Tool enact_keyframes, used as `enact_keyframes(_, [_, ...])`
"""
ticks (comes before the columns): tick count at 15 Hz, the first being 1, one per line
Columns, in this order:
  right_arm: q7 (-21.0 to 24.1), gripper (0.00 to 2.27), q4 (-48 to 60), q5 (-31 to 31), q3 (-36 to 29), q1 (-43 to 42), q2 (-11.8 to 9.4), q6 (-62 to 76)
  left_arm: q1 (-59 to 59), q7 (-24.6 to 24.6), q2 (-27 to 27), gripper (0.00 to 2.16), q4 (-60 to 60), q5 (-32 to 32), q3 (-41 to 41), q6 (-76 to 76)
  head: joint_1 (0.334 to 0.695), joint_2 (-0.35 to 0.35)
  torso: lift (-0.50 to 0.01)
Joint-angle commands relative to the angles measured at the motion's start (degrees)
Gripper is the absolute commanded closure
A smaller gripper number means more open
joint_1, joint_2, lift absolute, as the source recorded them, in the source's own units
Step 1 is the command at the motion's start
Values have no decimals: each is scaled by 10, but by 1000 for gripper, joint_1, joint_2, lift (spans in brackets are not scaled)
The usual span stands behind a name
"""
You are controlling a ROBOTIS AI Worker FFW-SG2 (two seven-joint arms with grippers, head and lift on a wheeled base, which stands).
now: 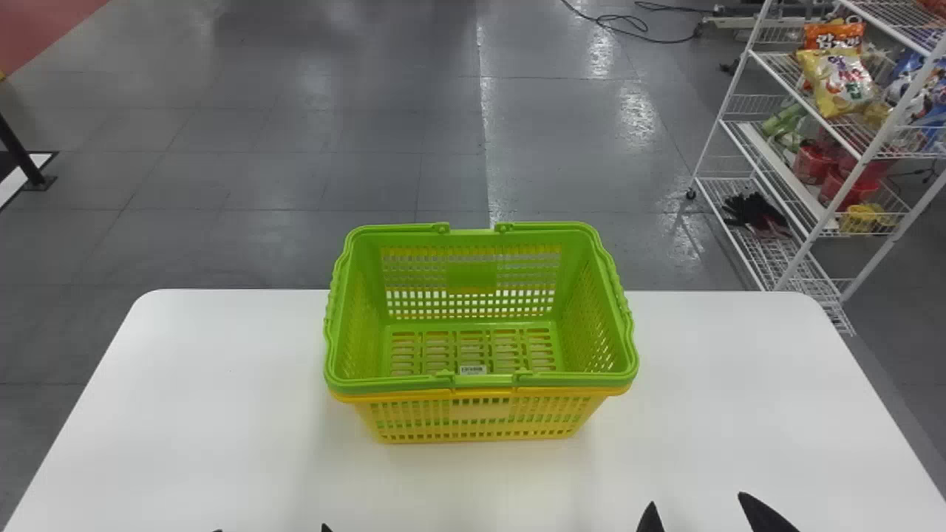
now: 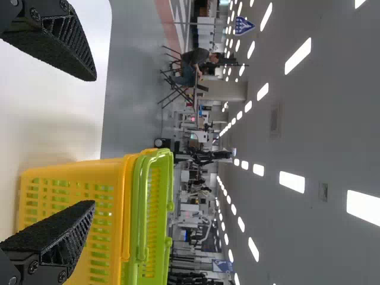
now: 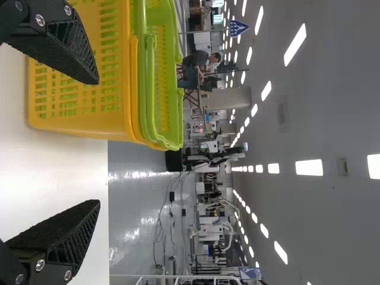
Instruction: Grasp handle with right gripper to insert into left gripper then lift and swing left to center
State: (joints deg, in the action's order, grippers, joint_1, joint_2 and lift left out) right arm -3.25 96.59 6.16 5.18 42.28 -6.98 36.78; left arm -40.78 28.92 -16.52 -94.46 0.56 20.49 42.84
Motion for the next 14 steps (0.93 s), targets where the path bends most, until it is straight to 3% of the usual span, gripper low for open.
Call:
enact_keyframes(1, [0, 80, 1, 0, 0, 1, 0, 0, 0, 13, 3, 56, 0, 0, -3, 27, 695, -24, -93])
enact_keyframes(6, [0, 83, 0, 0, 0, 1, -1, -2, 1, 1, -4, 93, -57, 0, -34, 4, 695, 10, -93])
enact_keyframes(11, [0, 83, 0, 0, 2, 1, -1, -2, 14, -61, -10, 93, -166, -14, -90, -156, 695, 27, -93])
enact_keyframes(14, [0, 83, 1, 0, 2, 1, -1, -2, 40, -125, -11, 93, -230, -57, -134, -303, 695, 37, -93])
